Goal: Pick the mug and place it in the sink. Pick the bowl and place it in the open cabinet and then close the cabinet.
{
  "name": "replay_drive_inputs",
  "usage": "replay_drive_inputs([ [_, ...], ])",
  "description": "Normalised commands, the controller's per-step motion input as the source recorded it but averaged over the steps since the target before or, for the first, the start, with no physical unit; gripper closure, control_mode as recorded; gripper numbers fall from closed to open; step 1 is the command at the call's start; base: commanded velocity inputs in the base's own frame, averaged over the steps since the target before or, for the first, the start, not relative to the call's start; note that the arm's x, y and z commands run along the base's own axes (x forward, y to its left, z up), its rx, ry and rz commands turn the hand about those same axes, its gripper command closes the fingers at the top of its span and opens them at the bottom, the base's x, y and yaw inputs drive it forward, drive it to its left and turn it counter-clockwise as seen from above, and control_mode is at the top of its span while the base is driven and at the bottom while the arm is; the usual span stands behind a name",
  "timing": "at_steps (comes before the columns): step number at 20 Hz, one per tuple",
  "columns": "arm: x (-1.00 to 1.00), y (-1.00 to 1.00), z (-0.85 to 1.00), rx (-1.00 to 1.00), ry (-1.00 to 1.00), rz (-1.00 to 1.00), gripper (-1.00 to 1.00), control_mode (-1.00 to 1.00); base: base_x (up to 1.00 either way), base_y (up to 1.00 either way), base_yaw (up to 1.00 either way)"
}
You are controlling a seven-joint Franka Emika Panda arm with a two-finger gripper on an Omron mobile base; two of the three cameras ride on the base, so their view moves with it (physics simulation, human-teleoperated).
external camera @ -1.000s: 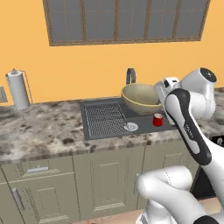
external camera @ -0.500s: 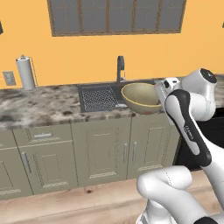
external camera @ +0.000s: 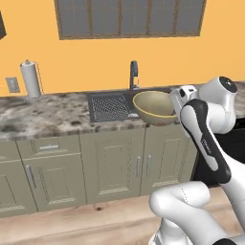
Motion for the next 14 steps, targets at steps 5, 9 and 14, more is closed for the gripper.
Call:
replay_drive_inputs([
  [5,0.0,0.0,0.0,0.0,0.0,0.0,1.0,1.0,-0.19,0.72,-0.03],
  [9,0.0,0.0,0.0,0.0,0.0,0.0,1.0,1.0,0.22,0.66,-0.1],
  [14,0.0,0.0,0.0,0.0,0.0,0.0,1.0,1.0,0.61,0.58,-0.13],
])
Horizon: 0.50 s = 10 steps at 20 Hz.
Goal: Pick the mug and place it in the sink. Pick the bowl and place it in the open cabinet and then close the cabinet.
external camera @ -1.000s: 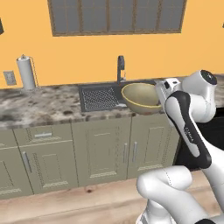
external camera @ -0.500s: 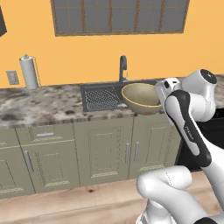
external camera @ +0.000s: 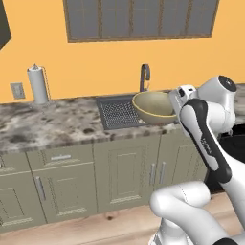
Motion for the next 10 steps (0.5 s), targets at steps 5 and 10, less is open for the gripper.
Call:
replay_drive_inputs([
  [5,0.0,0.0,0.0,0.0,0.0,0.0,1.0,1.0,0.17,0.65,-0.1],
  [10,0.0,0.0,0.0,0.0,0.0,0.0,1.0,1.0,-0.02,0.71,-0.07],
])
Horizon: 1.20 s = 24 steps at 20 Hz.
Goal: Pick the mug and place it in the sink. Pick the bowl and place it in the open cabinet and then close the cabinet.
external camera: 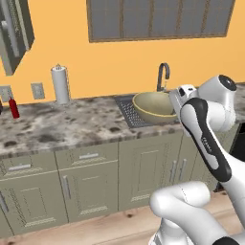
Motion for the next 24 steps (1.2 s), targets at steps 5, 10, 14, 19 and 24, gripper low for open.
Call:
replay_drive_inputs([
  [5,0.0,0.0,0.0,0.0,0.0,0.0,1.0,1.0,-0.31,0.56,-0.06],
  [10,0.0,0.0,0.0,0.0,0.0,0.0,1.0,1.0,-0.43,0.48,-0.08],
  [14,0.0,0.0,0.0,0.0,0.0,0.0,1.0,1.0,-0.6,0.58,-0.08],
  [19,0.0,0.0,0.0,0.0,0.0,0.0,1.0,1.0,-0.53,0.67,-0.08],
  [24,0.0,0.0,0.0,0.0,0.0,0.0,1.0,1.0,-0.27,0.81,-0.08],
])
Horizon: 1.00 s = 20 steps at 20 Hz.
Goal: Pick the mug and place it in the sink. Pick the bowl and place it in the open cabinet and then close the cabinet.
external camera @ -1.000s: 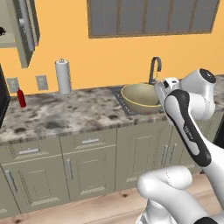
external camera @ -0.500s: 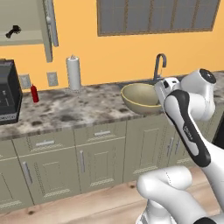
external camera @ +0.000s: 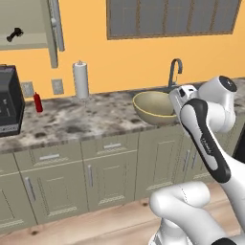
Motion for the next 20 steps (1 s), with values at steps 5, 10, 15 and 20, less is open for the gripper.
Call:
replay_drive_inputs([
  [5,0.0,0.0,0.0,0.0,0.0,0.0,1.0,1.0,0.46,0.73,-0.13],
  [10,0.0,0.0,0.0,0.0,0.0,0.0,1.0,1.0,0.6,0.65,-0.14],
  [15,0.0,0.0,0.0,0.0,0.0,0.0,1.0,1.0,0.08,0.63,-0.11],
  [20,0.0,0.0,0.0,0.0,0.0,0.0,1.0,1.0,-0.01,0.68,-0.11],
])
